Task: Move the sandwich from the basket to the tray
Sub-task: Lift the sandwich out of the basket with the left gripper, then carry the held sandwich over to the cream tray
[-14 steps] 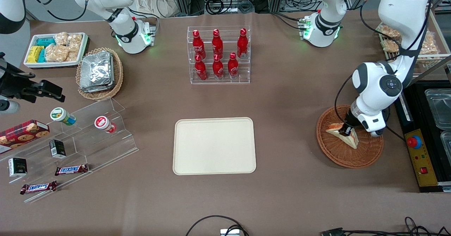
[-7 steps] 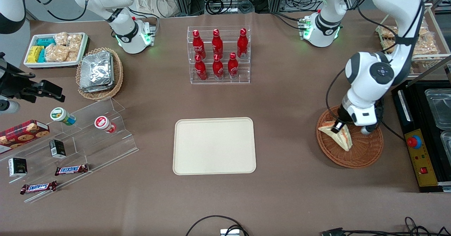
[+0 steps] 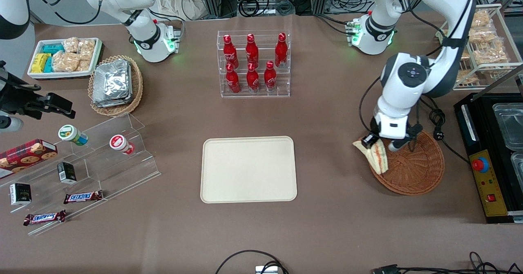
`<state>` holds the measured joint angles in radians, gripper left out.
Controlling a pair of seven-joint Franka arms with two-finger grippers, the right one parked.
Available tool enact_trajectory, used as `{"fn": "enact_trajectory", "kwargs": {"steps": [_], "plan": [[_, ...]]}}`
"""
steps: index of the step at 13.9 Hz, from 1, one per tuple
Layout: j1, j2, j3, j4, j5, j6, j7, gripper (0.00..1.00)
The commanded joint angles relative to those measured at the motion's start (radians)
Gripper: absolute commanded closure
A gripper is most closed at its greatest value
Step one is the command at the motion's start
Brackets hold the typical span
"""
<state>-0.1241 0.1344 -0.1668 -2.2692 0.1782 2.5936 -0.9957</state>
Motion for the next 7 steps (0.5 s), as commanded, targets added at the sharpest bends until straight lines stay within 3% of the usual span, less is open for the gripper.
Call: {"fn": "enact_trajectory", "kwargs": {"steps": [1,7], "plan": [[-0.037,-0.013,0.004,0.08,0.021,-0.119,0.064,0.95],[-0.137,0.016,-0.002,0.314,0.017,-0.378,0.155,0.95]]}}
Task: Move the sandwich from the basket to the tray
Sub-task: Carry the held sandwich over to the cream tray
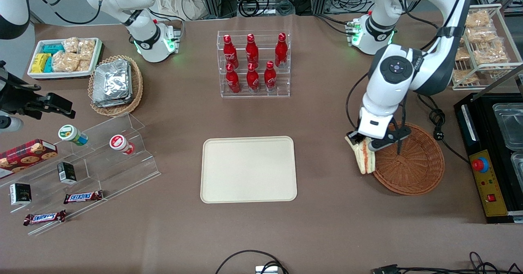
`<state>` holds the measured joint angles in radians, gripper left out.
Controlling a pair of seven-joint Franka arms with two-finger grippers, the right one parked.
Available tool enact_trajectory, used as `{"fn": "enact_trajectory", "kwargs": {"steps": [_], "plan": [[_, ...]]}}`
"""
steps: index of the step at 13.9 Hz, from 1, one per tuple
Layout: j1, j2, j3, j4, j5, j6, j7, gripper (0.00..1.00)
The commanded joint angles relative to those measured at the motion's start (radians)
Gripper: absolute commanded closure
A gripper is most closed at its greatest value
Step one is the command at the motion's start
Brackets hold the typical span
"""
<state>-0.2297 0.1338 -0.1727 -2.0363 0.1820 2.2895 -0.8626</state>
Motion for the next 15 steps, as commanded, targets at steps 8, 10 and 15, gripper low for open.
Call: {"fn": "enact_trajectory", "kwargs": {"steps": [8,10,15], "plan": [[-0.163,0.237,-0.033,0.451,0.013,-0.248,0.036,0.94],[-0.194,0.306,-0.031,0.536,0.014,-0.269,0.037,0.93],[-0.252,0.441,-0.033,0.645,0.013,-0.263,0.036,0.93]]}}
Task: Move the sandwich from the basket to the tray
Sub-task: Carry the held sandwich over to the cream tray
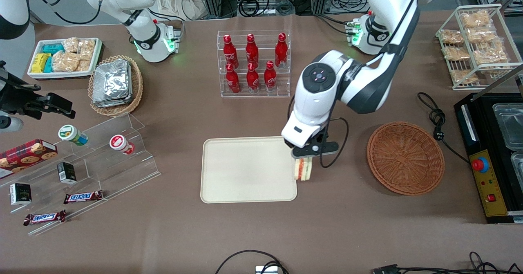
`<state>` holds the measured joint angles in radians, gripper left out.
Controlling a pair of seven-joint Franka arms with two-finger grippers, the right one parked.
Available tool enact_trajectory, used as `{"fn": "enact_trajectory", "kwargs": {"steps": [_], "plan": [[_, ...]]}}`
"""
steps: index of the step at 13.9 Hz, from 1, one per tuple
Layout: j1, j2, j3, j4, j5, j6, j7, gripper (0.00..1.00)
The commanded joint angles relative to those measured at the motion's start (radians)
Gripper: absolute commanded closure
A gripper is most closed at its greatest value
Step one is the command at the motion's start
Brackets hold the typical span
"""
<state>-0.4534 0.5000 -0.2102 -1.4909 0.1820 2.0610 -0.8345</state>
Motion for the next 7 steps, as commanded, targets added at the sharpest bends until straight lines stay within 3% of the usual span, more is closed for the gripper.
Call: {"fn": "enact_trajectory", "kwargs": {"steps": [1,7], "plan": [[-0.042,0.107,0.005,0.125,0.013,-0.032,0.003,0.93],[-0.068,0.227,0.006,0.184,0.013,0.017,0.006,0.93]]}}
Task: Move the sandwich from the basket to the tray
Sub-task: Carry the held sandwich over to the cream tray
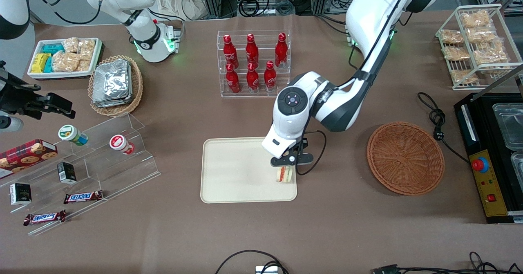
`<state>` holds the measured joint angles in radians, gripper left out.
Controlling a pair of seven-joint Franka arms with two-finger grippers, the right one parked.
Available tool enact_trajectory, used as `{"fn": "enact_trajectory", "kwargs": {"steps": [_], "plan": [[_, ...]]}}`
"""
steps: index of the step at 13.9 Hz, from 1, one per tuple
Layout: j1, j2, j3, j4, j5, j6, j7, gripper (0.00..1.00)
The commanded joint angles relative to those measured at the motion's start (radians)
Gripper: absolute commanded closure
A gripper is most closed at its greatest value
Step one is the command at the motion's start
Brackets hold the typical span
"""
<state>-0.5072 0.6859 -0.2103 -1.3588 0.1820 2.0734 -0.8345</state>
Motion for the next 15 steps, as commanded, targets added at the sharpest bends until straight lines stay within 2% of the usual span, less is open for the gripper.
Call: {"fn": "enact_trajectory", "kwargs": {"steps": [1,8,10,15], "plan": [[-0.014,0.053,0.006,0.052,0.013,0.016,0.005,0.93],[-0.039,0.115,0.008,0.052,0.016,0.054,0.006,0.92],[-0.056,0.129,0.008,0.047,0.049,0.056,-0.001,0.92],[-0.059,0.165,0.009,0.05,0.056,0.057,0.0,0.8]]}}
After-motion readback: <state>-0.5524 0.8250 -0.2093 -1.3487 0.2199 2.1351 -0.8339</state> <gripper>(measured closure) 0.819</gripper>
